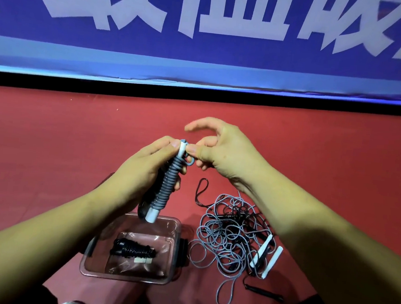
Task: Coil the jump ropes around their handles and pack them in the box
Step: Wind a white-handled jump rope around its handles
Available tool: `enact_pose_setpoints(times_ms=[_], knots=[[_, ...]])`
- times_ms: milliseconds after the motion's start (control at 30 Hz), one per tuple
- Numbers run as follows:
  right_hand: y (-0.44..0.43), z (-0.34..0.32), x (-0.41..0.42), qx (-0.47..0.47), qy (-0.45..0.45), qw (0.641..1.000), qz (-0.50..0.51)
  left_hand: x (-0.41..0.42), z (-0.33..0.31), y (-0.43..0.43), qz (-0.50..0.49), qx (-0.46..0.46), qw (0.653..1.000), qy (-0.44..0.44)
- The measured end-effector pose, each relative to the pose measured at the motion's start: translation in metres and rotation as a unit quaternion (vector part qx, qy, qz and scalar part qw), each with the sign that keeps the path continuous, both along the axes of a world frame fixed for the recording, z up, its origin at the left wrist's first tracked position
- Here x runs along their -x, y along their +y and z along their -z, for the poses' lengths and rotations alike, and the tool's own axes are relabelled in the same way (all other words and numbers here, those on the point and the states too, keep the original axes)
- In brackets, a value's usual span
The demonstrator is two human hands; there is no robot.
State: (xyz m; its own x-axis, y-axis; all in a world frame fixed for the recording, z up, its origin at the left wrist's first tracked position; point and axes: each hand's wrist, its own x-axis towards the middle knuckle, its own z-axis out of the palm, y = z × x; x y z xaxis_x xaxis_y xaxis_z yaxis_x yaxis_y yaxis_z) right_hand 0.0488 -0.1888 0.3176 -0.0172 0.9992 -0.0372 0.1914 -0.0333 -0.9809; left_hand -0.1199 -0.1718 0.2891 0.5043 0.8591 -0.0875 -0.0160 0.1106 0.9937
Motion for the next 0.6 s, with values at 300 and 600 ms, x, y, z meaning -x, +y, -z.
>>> enact_pose_setpoints(times_ms=[300,600], knots=[[0.004,0.009,0.019,-0.125,-0.068,0.988,0.055,-0.001,-0.001,0.001,-0.016,0.063,0.995,-0.074],[0.005,0.017,0.026,-0.115,-0.027,0.987,0.109,0.002,-0.003,0.006,-0.007,0.062,0.996,-0.060]])
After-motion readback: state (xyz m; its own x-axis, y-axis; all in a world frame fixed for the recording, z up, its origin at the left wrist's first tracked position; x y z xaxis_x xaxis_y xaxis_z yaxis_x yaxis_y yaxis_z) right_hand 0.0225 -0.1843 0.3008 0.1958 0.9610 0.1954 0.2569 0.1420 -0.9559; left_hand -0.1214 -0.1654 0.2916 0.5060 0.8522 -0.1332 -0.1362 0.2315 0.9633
